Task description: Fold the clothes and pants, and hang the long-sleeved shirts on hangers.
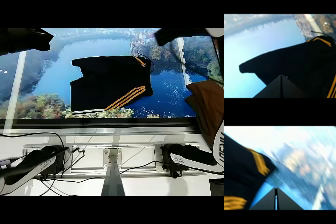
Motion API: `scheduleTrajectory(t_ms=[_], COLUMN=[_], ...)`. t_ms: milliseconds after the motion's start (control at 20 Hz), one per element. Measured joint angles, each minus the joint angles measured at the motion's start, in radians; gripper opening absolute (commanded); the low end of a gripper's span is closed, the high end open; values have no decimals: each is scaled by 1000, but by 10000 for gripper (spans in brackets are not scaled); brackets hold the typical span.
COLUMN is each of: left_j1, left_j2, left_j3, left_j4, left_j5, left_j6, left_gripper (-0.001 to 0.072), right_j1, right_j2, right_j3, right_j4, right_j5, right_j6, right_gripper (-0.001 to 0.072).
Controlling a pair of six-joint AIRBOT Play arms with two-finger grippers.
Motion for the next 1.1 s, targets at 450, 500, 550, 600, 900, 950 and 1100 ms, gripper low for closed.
scheduleTrajectory(t_ms=[450,500,550,600,900,950,1100], left_j1=[0,0,1,2,93,124,239], left_j2=[-3,-3,-4,-4,-44,-67,-151], left_j3=[0,0,0,0,0,0,-4], left_j4=[40,83,143,209,516,531,491], left_j5=[9,9,9,10,-33,-75,-251], left_j6=[-3,-3,-3,-15,-189,-213,-219], left_gripper=[6,6,6,6,5,5,5], right_j1=[-644,-669,-681,-684,-591,-570,-521], right_j2=[-2,-3,-5,-9,-122,-148,-202], right_j3=[-552,-626,-690,-748,-924,-933,-946], right_j4=[628,687,724,758,882,903,949], right_j5=[53,34,12,-15,-140,-152,-190], right_j6=[-76,-85,-93,-99,-110,-113,-117], right_gripper=[429,446,446,446,448,457,458])
